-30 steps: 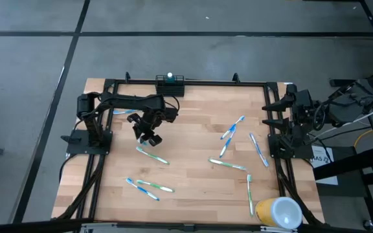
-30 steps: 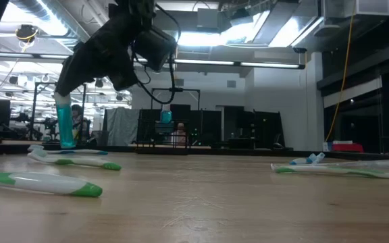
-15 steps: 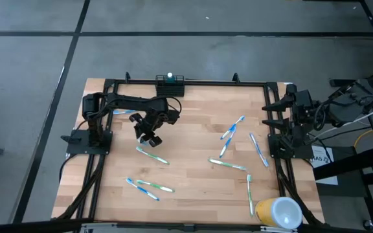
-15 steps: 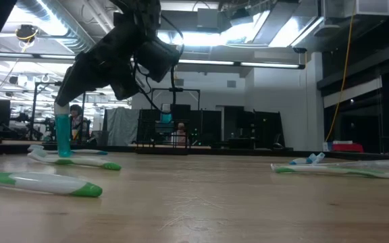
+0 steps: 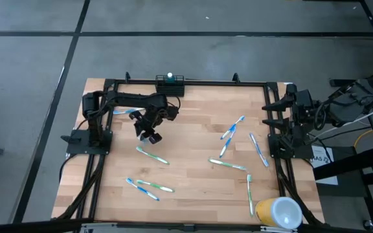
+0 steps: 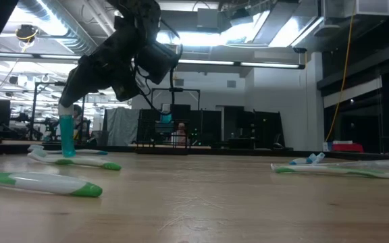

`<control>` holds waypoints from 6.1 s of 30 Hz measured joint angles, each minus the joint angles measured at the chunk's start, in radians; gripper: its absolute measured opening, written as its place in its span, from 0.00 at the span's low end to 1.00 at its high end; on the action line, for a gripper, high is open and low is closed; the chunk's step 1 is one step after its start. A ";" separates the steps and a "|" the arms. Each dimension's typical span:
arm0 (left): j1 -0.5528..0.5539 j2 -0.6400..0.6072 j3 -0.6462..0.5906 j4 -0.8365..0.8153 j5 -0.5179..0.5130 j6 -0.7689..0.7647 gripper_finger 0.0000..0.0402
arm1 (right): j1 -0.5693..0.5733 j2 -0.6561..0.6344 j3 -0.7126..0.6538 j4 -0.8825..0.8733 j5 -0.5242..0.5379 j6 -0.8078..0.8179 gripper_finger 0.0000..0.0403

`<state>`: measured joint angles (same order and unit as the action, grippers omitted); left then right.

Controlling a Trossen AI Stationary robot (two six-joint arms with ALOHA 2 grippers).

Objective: Pick & Place toothbrushing station
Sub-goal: Put the blue mouthwash bottle into the black wire organizer

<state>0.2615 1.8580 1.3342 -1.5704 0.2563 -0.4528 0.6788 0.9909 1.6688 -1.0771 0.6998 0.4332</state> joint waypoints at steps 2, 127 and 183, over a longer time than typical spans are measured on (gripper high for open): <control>0.005 0.000 0.000 0.000 -0.002 0.007 0.20 | 0.000 0.000 0.000 0.000 0.000 0.000 0.57; 0.468 0.229 0.868 0.012 -0.192 -0.209 0.22 | 0.000 -0.013 0.000 -0.001 0.045 -0.052 0.57; 0.480 0.320 0.864 0.123 -0.265 -0.244 0.25 | 0.000 -0.020 0.000 -0.001 0.044 -0.029 0.57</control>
<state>0.7414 2.1777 2.1983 -1.4471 -0.0083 -0.6969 0.6788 0.9707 1.6684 -1.0782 0.7441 0.4046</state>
